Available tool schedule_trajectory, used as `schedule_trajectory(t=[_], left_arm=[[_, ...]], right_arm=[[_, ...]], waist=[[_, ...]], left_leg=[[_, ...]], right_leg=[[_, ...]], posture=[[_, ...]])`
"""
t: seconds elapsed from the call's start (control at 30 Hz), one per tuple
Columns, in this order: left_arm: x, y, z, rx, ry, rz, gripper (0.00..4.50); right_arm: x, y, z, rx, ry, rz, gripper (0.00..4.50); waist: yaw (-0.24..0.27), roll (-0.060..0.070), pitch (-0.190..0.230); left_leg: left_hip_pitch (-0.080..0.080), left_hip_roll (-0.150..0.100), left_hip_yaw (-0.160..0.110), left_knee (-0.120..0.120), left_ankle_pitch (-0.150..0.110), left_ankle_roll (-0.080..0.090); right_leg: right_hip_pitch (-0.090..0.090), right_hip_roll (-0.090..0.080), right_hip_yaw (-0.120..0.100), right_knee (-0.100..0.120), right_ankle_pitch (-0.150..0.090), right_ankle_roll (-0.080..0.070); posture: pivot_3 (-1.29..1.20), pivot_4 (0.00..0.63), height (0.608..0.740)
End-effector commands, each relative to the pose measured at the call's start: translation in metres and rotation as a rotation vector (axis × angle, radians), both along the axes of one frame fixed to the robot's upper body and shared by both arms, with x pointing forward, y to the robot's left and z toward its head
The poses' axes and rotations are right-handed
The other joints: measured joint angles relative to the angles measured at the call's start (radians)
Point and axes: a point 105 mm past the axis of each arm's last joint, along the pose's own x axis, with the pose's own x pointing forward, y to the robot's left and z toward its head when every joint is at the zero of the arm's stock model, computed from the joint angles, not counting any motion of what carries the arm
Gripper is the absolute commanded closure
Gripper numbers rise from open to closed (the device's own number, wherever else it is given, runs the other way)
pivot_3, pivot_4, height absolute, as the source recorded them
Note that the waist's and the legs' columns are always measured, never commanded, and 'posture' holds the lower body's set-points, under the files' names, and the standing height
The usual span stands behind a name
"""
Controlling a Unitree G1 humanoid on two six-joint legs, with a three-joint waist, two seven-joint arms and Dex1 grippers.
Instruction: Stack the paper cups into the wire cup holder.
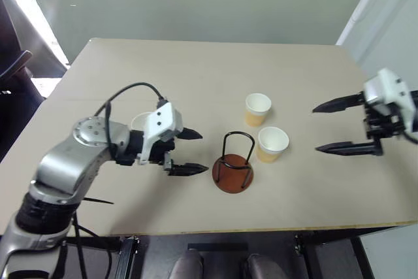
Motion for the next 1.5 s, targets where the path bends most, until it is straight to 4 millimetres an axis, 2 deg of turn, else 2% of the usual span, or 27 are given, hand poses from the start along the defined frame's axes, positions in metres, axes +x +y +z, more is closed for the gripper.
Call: schedule_trajectory(t=[0.03,0.1,0.2,0.4,0.57,0.9,1.0,1.2,1.33,1.37,1.5], left_arm=[[-0.006,0.022,0.032,0.007,-0.133,0.054,0.01],[-0.007,0.03,0.047,0.003,-0.178,0.094,0.01],[-0.011,0.037,0.058,0.031,-0.221,0.126,0.01],[-0.027,0.031,0.074,0.028,-0.244,0.077,0.01],[-0.028,0.036,0.07,0.051,-0.239,0.117,0.01],[-0.026,0.04,0.072,0.04,-0.26,0.171,0.01],[-0.026,0.039,0.073,0.037,-0.262,0.173,0.0],[-0.023,0.039,0.072,0.034,-0.265,0.174,0.0],[-0.022,0.039,0.074,0.036,-0.274,0.173,0.0],[-0.022,0.038,0.074,0.036,-0.276,0.169,0.0],[-0.022,0.039,0.075,0.035,-0.279,0.168,0.0]], right_arm=[[0.008,0.011,-0.002,-0.057,-0.045,0.047,0.0],[0.012,0.017,-0.007,-0.073,-0.044,0.076,0.0],[0.016,0.024,-0.012,-0.092,-0.041,0.11,0.0],[0.022,0.033,-0.031,-0.154,-0.029,0.161,0.0],[0.028,0.037,-0.05,-0.197,-0.001,0.193,0.0],[0.041,0.04,-0.061,-0.229,0.021,0.231,0.0],[0.043,0.043,-0.066,-0.258,0.007,0.247,0.61],[0.038,0.058,-0.07,-0.303,-0.044,0.311,2.7],[0.047,0.051,-0.071,-0.393,-0.126,0.29,4.21],[0.046,0.051,-0.067,-0.39,-0.131,0.296,4.47],[0.037,0.052,-0.051,-0.345,-0.12,0.332,4.47]], waist=[[-0.004,0.0,0.0],[-0.003,0.0,0.0],[-0.003,0.0,0.0],[-0.006,0.0,0.0],[-0.01,0.0,0.0],[-0.013,0.0,0.0],[-0.014,0.0,0.0],[-0.015,0.001,0.001],[-0.014,0.001,0.001],[-0.014,0.001,0.001],[-0.014,0.001,0.001]], left_leg=[[0.0,0.0,0.0,-0.002,0.0,0.0],[0.0,0.001,0.0,-0.003,0.0,0.0],[-0.001,0.001,-0.001,-0.004,0.0,0.0],[-0.001,0.002,-0.001,-0.005,0.0,-0.001],[-0.001,0.002,-0.001,-0.007,0.0,-0.001],[-0.001,0.003,-0.001,-0.007,0.0,-0.002],[-0.001,0.003,-0.001,-0.007,-0.001,-0.004],[-0.001,0.003,-0.001,-0.008,0.0,-0.005],[-0.001,0.003,-0.002,-0.008,-0.001,-0.006],[-0.001,0.003,-0.002,-0.008,-0.001,-0.007],[-0.001,0.003,-0.002,-0.008,-0.001,-0.007]], right_leg=[[-0.001,0.0,0.0,0.0,0.0,-0.001],[-0.002,0.0,-0.001,0.001,0.0,-0.002],[-0.003,0.0,-0.001,0.0,-0.001,-0.003],[-0.004,0.0,-0.002,0.0,0.0,-0.006],[-0.005,0.0,-0.003,0.001,-0.001,-0.009],[-0.006,0.0,-0.004,0.002,-0.001,-0.012],[-0.006,0.0,-0.004,0.002,-0.001,-0.012],[-0.007,0.0,-0.004,0.002,-0.001,-0.013],[-0.007,0.0,-0.004,0.002,-0.001,-0.013],[-0.007,0.0,-0.004,0.002,-0.001,-0.013],[-0.007,0.0,-0.005,0.002,-0.002,-0.014]], posture=[[0.0,0.15,0.74],[0.0,0.15,0.74],[0.0,0.15,0.74],[0.0,0.15,0.74],[0.0,0.15,0.74],[0.0,0.15,0.74],[0.0,0.15,0.74],[0.0,0.15,0.74],[0.0,0.15,0.74],[0.0,0.15,0.74],[0.0,0.15,0.74]])
